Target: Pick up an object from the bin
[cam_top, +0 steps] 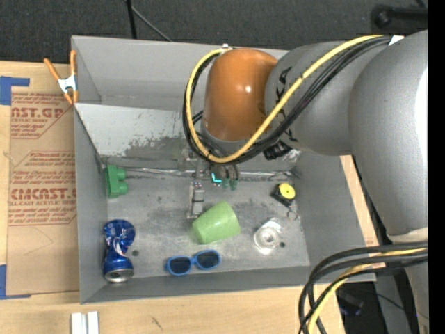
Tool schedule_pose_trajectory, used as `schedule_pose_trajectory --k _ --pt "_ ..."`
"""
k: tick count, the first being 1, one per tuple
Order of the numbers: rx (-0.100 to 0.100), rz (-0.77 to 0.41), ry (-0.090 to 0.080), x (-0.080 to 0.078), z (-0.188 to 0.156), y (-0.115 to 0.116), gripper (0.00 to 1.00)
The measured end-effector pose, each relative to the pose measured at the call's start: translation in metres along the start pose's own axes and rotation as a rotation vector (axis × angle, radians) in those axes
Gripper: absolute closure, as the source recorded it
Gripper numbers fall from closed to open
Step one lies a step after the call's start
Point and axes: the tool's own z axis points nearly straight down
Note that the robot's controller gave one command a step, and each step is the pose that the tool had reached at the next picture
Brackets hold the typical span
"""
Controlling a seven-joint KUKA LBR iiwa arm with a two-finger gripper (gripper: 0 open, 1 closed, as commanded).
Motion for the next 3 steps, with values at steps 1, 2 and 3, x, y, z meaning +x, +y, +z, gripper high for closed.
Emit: schedule_pose_trajectory --k 1,2,3 --pt "0.001 -0.155 0.003 0.076 0.087 -0.064 0.00" --pt "0.002 -0.355 -0.010 0.049 0.053 -0.076 0.00" --pt "0.002 -0.403 -0.010 0.026 0.046 -0.075 0.00"
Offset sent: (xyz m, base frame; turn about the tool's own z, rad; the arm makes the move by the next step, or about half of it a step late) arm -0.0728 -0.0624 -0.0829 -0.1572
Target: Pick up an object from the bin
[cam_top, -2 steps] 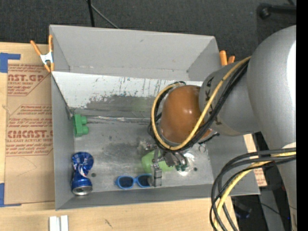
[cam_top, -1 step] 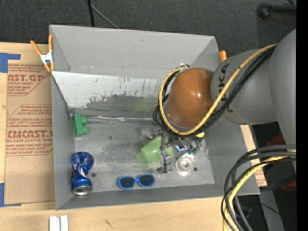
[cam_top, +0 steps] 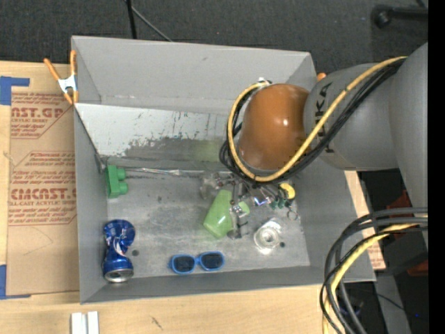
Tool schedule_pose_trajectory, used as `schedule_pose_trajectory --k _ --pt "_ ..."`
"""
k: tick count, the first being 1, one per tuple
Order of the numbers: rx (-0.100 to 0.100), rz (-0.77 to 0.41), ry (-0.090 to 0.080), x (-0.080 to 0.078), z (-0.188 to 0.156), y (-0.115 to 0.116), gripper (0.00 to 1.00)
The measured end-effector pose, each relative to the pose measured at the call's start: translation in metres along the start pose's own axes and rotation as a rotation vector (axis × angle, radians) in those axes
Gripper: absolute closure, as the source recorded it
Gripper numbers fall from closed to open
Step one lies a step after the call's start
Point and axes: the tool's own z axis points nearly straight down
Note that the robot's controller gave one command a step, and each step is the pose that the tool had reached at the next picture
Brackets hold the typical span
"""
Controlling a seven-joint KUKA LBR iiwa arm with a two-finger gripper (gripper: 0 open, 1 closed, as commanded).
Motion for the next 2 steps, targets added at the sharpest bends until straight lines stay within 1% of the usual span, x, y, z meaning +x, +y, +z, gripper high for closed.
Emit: schedule_pose_trajectory --k 1,2 --pt "-0.002 -0.179 0.004 -0.0102 0.0382 -0.0040 0.00" --pt "-0.003 -0.178 0.001 -0.0108 0.0384 -0.0027 0.00"
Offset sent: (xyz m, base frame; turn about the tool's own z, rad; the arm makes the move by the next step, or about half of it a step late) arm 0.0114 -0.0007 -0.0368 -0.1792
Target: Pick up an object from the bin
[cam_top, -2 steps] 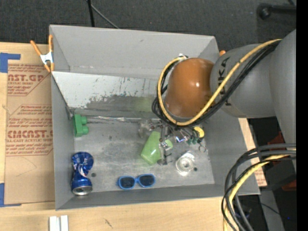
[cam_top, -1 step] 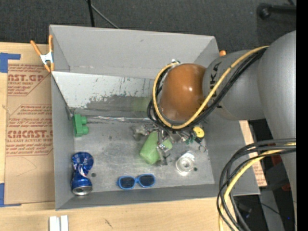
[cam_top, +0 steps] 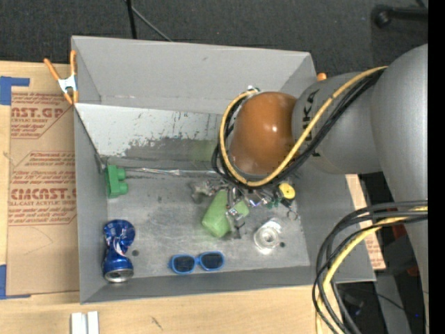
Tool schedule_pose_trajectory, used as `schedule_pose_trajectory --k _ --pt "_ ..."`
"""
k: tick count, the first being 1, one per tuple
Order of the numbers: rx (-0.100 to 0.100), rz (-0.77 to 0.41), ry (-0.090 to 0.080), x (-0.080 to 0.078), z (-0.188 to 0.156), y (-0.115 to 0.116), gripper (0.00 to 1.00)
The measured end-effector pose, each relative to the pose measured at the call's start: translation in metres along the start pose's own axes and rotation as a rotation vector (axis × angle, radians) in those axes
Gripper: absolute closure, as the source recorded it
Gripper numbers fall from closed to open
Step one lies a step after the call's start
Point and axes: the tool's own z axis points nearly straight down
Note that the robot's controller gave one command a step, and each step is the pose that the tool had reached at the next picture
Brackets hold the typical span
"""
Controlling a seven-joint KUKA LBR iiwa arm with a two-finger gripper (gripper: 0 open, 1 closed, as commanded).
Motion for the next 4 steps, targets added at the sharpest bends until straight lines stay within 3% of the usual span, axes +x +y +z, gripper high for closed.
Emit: schedule_pose_trajectory --k 1,4 --pt "0.000 0.000 -0.002 -0.001 -0.001 0.000 1.00" --pt "0.006 0.002 -0.005 -0.006 -0.125 0.001 1.00"
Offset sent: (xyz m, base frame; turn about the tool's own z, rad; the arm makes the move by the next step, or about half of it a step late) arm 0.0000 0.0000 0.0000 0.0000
